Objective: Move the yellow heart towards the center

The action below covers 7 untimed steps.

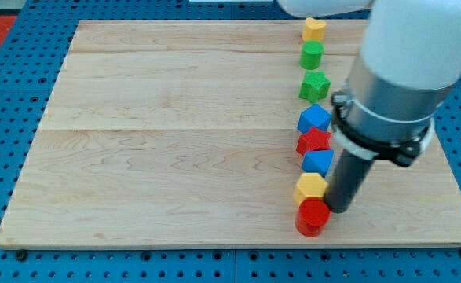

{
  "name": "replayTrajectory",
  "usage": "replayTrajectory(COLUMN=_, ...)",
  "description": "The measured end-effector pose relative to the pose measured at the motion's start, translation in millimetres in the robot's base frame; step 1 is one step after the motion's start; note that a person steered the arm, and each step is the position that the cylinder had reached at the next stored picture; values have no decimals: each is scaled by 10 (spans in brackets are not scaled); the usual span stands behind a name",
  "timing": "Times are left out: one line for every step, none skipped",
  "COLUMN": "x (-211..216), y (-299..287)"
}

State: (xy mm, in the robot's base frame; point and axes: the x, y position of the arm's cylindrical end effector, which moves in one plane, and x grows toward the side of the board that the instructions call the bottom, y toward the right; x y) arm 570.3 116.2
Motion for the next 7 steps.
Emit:
replayTrajectory(x=-20, y=-23)
replayTrajectory(x=-98, y=396)
replayTrajectory(x=-791, y=740)
replayTrajectory(x=-1997, y=1060)
replayTrajectory(x=-2834, y=1134)
replayTrajectory(x=-3584, y=1161)
replayTrajectory(x=-3785, y=834)
